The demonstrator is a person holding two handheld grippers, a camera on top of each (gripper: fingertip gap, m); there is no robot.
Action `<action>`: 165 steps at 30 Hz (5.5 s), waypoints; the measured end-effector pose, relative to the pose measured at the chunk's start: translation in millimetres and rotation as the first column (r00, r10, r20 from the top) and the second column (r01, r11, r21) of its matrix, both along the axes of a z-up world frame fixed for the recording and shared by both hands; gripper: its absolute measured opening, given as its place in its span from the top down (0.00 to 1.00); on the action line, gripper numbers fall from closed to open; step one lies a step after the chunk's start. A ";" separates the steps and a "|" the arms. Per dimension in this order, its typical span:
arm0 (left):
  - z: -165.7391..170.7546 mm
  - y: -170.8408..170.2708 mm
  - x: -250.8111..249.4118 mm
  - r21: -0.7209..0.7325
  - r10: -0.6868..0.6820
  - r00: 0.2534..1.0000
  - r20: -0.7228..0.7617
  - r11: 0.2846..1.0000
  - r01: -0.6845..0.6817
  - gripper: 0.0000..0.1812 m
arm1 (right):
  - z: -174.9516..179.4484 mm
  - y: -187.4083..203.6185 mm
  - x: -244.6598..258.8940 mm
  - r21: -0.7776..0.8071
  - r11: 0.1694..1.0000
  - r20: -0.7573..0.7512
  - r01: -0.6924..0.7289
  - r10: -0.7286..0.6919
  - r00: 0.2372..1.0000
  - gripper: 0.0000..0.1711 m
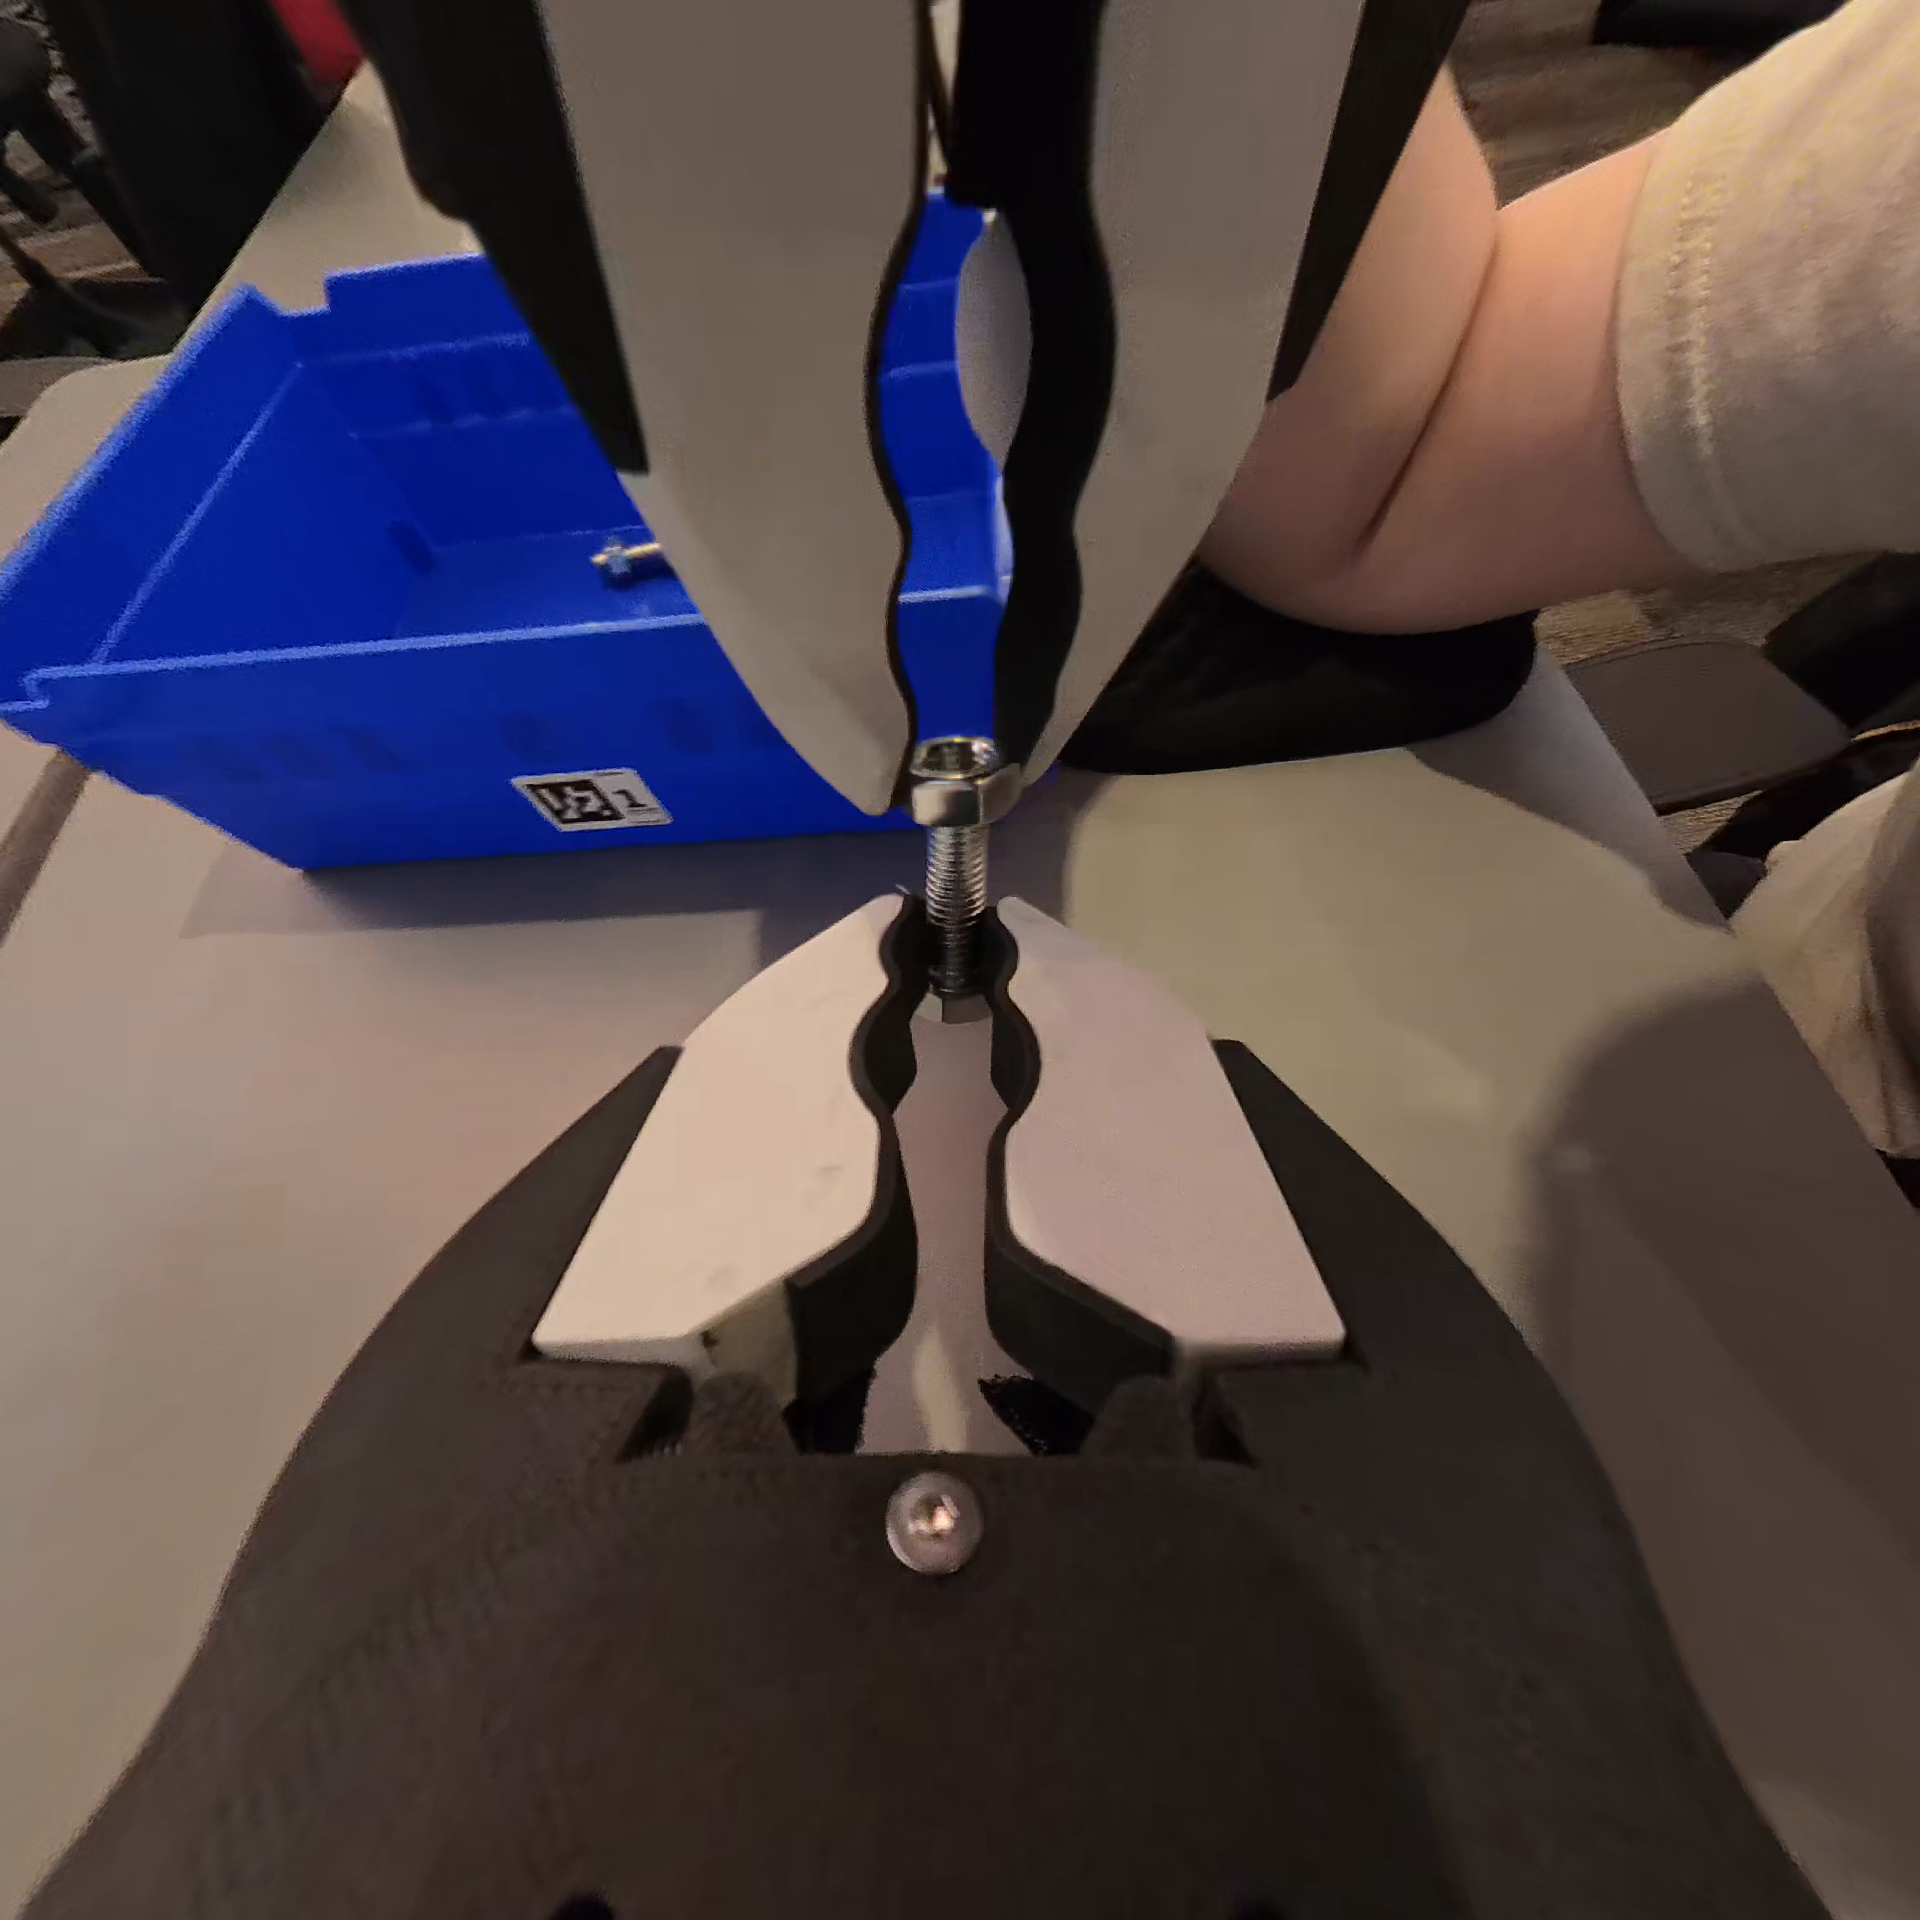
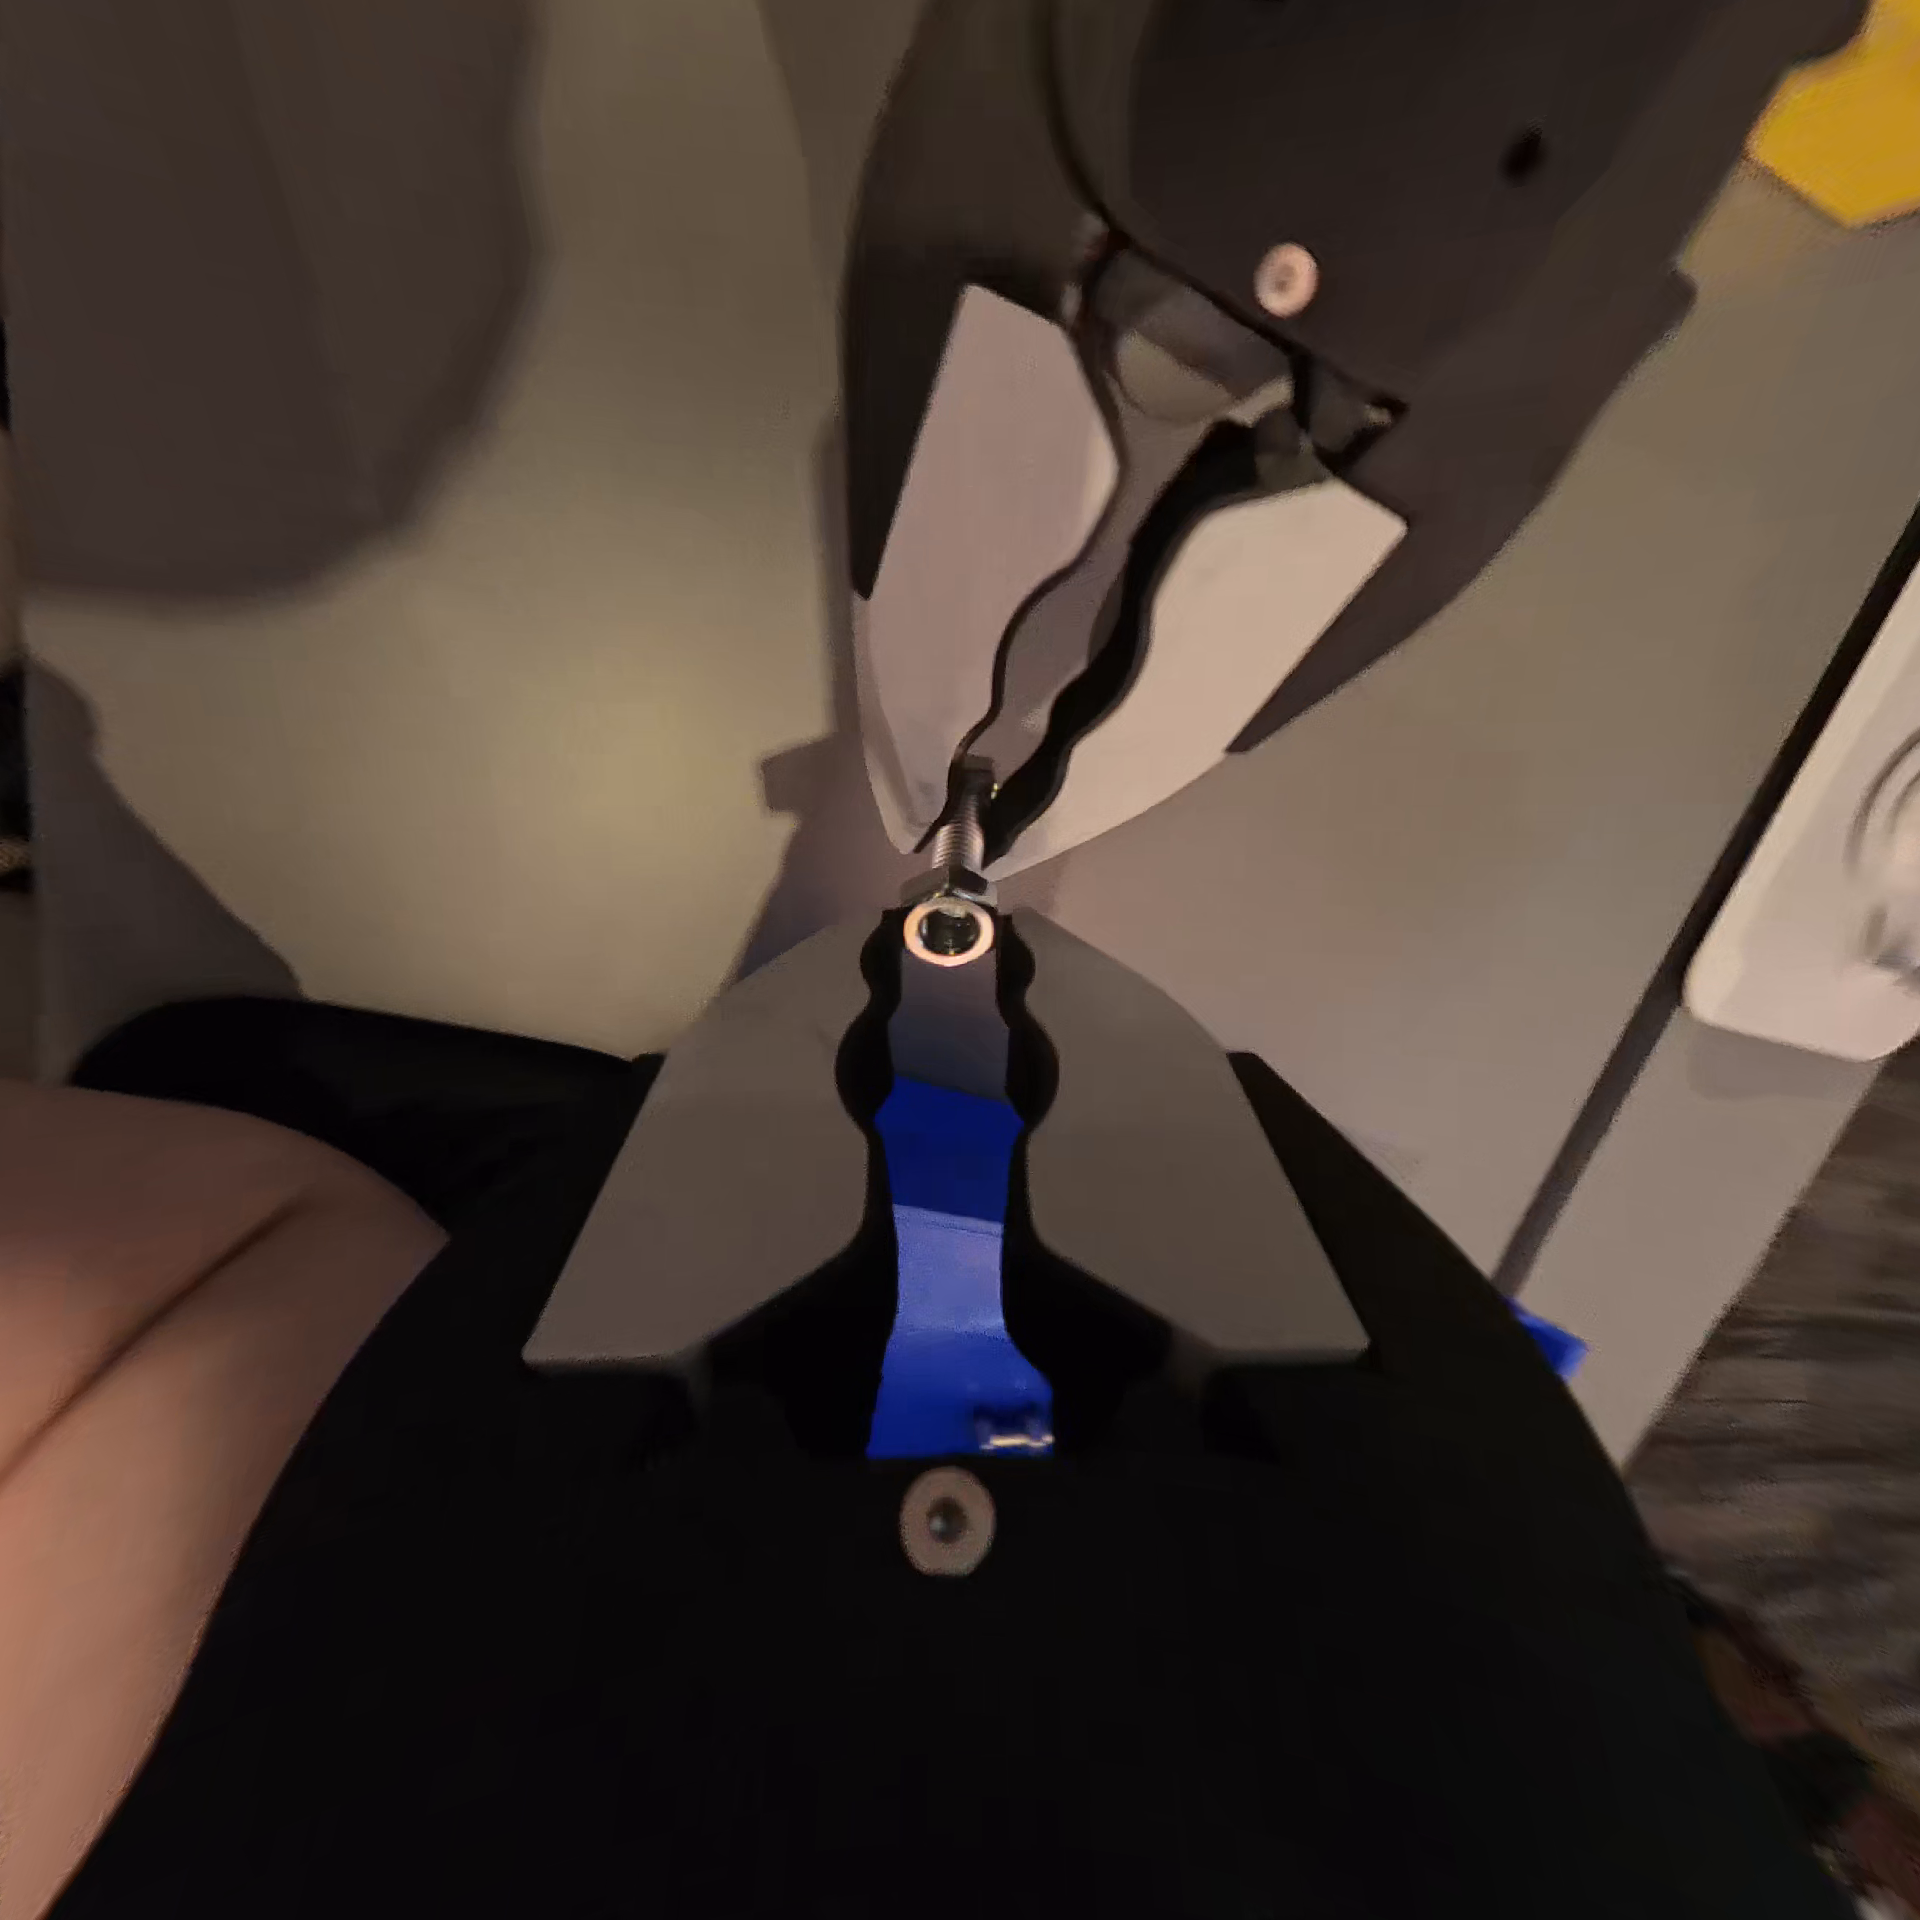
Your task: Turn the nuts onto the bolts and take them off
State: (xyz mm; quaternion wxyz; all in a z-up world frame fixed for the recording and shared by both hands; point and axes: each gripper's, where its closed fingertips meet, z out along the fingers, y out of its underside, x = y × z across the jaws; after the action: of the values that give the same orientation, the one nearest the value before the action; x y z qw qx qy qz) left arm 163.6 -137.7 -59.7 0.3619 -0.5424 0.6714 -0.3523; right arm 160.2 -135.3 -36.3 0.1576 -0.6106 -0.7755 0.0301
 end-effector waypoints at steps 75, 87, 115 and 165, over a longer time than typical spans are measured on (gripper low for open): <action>136.3 92.4 -86.7 -0.022 0.502 0.786 0.361 0.847 -0.531 0.95 | 143.3 64.4 -97.4 -0.105 0.970 -0.893 0.221 -0.190 0.407 0.83; 139.7 98.3 -92.8 -0.021 0.521 0.768 0.372 0.832 -0.554 0.95 | 140.0 53.7 -107.1 -0.136 0.978 -0.885 0.159 -0.192 0.423 0.73; 141.0 77.7 -79.3 -0.056 0.427 0.827 0.366 0.897 -0.438 0.95 | 141.5 42.8 -136.9 -0.129 0.991 -0.949 0.046 -0.137 0.284 0.38; 165.4 56.1 -85.9 -0.164 0.332 0.839 0.431 0.943 -0.289 0.95 | 163.1 38.0 -111.2 0.011 0.984 -0.942 0.180 -0.050 0.331 0.53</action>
State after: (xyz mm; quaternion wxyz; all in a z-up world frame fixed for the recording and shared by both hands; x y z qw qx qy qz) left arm 77.7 -81.6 105.7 0.5350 -0.5631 0.4547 -0.4359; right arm 49.0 -97.3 126.8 0.6102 -0.5254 -0.4993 0.3199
